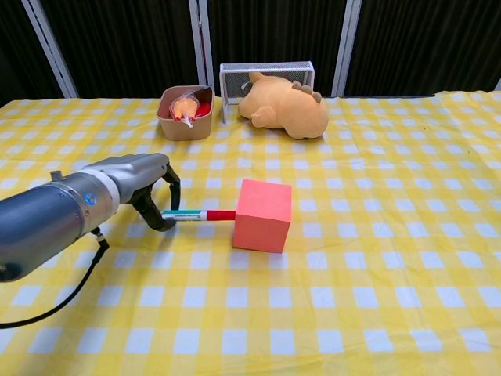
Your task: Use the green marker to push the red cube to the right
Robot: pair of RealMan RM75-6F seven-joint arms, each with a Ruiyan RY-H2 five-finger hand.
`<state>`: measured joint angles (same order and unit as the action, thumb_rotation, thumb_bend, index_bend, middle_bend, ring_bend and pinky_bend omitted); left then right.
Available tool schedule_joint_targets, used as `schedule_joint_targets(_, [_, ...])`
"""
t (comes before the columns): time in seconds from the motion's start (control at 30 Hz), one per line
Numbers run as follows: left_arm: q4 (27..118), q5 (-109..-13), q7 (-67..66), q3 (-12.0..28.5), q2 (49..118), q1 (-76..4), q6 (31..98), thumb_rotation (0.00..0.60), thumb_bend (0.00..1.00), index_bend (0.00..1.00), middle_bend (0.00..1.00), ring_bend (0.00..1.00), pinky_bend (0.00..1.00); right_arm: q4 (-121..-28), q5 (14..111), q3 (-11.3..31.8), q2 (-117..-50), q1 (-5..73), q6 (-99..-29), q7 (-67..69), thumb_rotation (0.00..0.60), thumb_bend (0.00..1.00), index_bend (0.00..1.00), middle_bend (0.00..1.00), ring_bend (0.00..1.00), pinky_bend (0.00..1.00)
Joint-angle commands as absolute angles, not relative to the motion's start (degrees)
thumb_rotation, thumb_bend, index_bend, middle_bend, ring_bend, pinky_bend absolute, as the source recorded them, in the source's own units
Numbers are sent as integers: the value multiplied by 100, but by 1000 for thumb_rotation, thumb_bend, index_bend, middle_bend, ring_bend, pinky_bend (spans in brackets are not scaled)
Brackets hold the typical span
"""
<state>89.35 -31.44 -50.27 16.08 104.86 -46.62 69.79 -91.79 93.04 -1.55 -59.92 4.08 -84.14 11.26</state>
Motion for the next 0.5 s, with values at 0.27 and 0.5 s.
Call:
schedule_joint_targets(0.27, [8719,-2959,-5248,1725,10880,-4974,7003,600,458,589,141,7,107,-9169,9286,-150,-5983,406,-8415,1168,600,320,0,0,0,0])
schedule_joint_targets(0.5, [8676,-2794,-5391,1771,10945,-5066,7077,600,458,590,141,7,107,-9159,9294,-150,-5979,398,-8434,1187,600,320,0,0,0,0])
